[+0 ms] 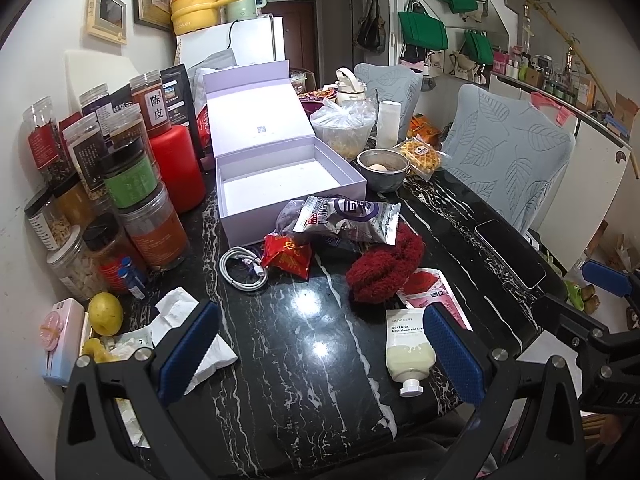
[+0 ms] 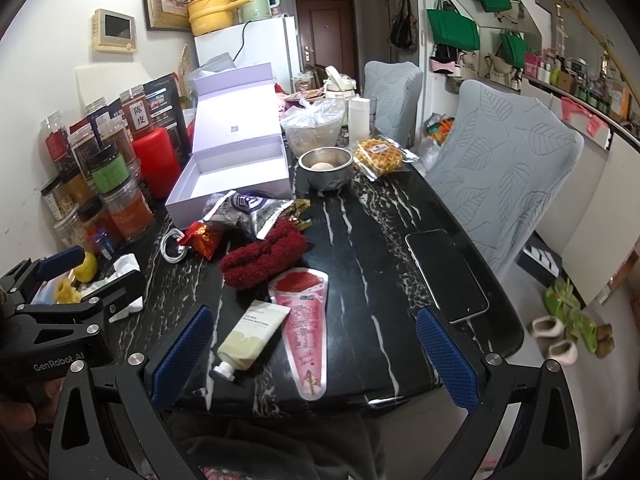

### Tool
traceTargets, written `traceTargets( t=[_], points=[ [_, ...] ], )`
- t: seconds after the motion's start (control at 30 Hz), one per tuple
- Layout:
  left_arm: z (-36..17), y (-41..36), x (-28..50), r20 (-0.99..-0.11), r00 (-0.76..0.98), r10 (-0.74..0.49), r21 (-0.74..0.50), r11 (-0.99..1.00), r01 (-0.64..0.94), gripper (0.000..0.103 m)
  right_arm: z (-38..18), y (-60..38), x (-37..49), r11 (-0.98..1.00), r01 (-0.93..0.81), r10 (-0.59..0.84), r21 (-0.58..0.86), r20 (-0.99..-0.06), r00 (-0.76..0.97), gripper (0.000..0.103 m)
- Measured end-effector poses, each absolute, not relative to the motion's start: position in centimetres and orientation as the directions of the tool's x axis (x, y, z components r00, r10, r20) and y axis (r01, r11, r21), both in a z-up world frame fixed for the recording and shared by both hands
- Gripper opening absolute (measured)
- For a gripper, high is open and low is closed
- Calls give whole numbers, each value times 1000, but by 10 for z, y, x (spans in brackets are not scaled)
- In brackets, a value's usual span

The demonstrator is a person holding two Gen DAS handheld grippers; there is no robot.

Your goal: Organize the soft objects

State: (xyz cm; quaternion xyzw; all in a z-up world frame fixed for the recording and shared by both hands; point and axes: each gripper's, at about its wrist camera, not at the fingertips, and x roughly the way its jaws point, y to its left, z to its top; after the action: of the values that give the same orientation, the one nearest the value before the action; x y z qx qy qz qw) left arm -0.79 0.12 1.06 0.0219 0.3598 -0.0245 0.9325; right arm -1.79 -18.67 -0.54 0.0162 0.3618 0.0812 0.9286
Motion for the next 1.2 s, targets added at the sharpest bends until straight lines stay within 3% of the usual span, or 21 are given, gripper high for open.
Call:
traceTargets(
  t=[0.87,1.2],
  points=[
    [4,3,-8,-681,731,-31,4,999,45,103,-10,-186,-14,980,-171,196,104,-667,719,103],
    [-21,-7,2,-713,697,-71,-12,996,89,103,-44,-197,-1,969,-204,243,140,-694,678,103]
  ],
)
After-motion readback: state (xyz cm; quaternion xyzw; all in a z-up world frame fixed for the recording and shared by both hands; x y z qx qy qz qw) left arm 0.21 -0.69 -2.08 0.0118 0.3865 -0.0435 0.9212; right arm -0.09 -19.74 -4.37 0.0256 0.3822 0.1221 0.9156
